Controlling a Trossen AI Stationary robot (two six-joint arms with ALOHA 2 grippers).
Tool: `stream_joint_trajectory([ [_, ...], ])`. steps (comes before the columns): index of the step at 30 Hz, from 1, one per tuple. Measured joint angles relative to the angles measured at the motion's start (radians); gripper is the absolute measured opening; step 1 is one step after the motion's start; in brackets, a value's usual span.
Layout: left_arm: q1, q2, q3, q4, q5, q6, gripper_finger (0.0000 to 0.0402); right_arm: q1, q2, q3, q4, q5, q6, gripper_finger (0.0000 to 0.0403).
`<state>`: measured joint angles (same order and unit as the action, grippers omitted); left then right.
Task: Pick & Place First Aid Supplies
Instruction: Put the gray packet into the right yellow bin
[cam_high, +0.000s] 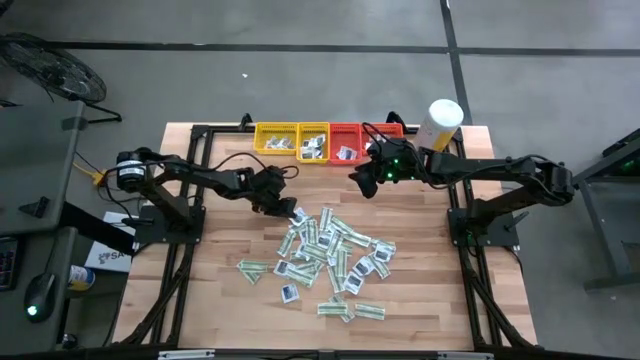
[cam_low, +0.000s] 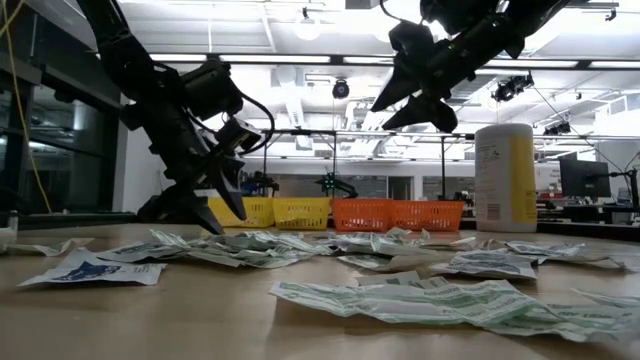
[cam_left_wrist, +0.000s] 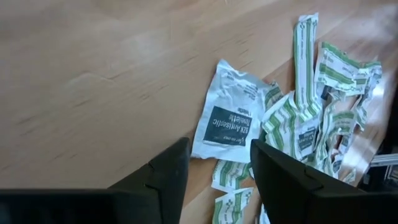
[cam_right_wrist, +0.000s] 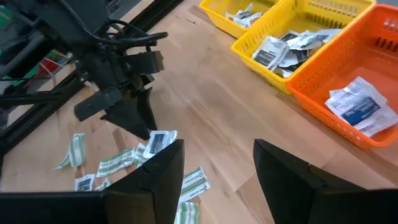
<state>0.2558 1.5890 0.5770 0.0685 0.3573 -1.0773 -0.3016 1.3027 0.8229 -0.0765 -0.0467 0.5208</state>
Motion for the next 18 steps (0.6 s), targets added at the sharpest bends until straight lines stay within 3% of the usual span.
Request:
stream_joint_trajectory([
  [6,-0.001,0.000,0.000,-0.002,-0.003,0.001,0.0165,0.094,0.087,0.000,0.113,-0.010,-0.117,0.0184],
  [10,-0.001,0.000,0.001,-0.008,-0.004,0.001,0.0165,0.137,0.188,-0.001,0.258,-0.016,-0.128,0.0161],
  [14,-0.001,-0.001,0.001,-0.012,-0.005,0.001,0.0165,0.147,0.280,-0.001,0.409,-0.039,-0.112,0.0107],
  [18,-0.001,-0.001,0.001,-0.014,-0.007,0.000,0.0165,0.145,0.346,0.000,0.478,-0.050,-0.111,0.0025],
])
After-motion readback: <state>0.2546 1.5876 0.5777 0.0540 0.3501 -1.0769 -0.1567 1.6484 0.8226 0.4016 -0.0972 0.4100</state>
